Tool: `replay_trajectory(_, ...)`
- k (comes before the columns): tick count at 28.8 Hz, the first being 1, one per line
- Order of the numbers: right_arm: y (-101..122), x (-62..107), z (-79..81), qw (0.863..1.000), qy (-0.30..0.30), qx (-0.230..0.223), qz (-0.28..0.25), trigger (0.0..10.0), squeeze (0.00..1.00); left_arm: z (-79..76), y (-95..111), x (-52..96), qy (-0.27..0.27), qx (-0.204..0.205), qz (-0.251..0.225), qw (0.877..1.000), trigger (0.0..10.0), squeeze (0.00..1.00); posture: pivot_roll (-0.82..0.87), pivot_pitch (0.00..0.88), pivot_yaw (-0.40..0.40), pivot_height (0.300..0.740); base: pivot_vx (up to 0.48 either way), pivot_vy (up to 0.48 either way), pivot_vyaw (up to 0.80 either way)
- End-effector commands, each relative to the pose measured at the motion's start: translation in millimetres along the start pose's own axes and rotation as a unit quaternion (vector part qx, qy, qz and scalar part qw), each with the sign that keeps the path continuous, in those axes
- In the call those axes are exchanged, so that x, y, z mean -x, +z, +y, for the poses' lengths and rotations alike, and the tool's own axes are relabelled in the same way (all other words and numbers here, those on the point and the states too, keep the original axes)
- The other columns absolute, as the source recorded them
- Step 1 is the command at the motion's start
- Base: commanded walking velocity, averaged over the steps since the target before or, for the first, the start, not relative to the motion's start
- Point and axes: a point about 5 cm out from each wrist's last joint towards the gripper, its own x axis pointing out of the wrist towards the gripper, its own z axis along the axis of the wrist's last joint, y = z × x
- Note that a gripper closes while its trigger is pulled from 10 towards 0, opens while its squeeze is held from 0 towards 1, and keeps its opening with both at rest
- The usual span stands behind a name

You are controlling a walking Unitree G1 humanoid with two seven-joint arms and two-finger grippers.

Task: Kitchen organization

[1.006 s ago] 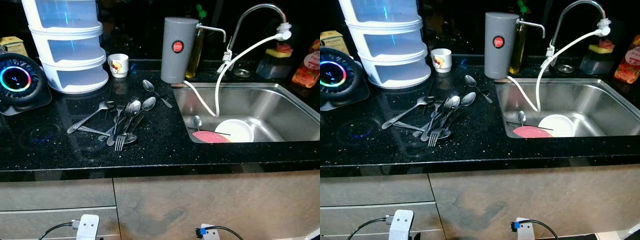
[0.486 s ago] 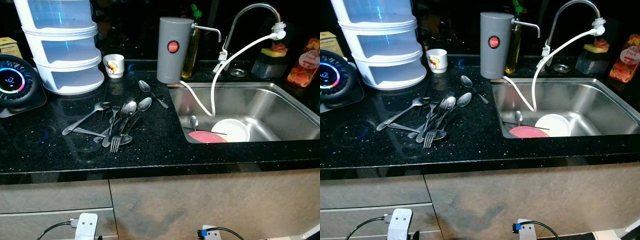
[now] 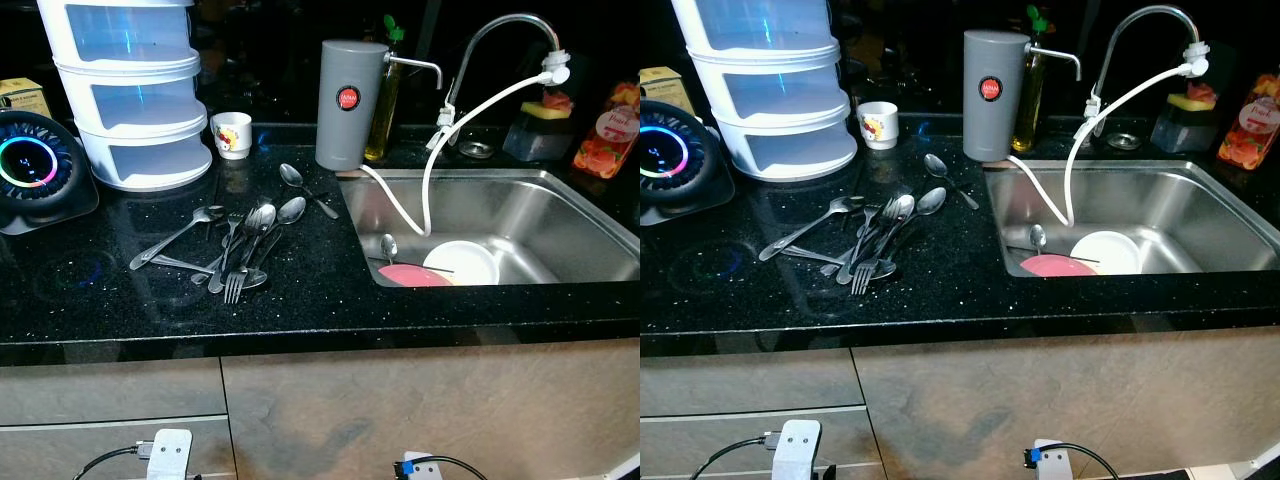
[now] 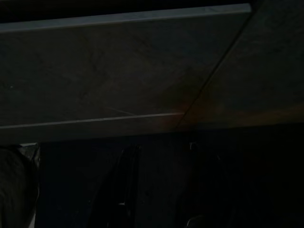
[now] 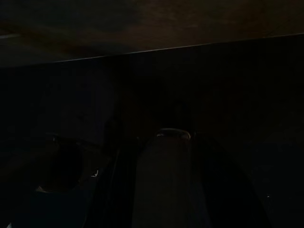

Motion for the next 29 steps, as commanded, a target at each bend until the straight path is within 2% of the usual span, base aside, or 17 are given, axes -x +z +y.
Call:
replay_trajectory(1,-8.1,1.3,-2.5,1.0,-0.004,0.004,0.015,10.0,0.0,-0.9,-12.6,4.1,0.001,0.009,0.024,1.0,10.0,0.0,0.05,0.033,-0.038,0.74,0.0,0.0,0.0)
replay_trajectory(14,-9.7,2.1,-4.7,1.0,-0.004,0.014,0.017,10.0,0.0,0.8,-16.1,5.9,0.004,0.012,0.026,1.0,10.0,0.0,0.05,0.01,-0.04,0.74,0.0,0.0,0.0)
replay_trajectory(18,-9.4,2.2,-5.5,1.0,-0.004,0.017,0.016,10.0,0.0,-1.0,-14.7,5.3,-0.001,0.024,0.022,0.999,10.0,0.0,0.04,0.003,-0.041,0.74,0.0,0.0,0.0)
replay_trajectory(29,-9.9,2.2,-4.7,1.0,-0.002,0.024,0.018,10.0,0.0,0.3,-22.2,7.7,0.001,0.005,0.042,0.999,10.0,0.0,0.05,0.006,-0.04,0.74,0.0,0.0,0.0)
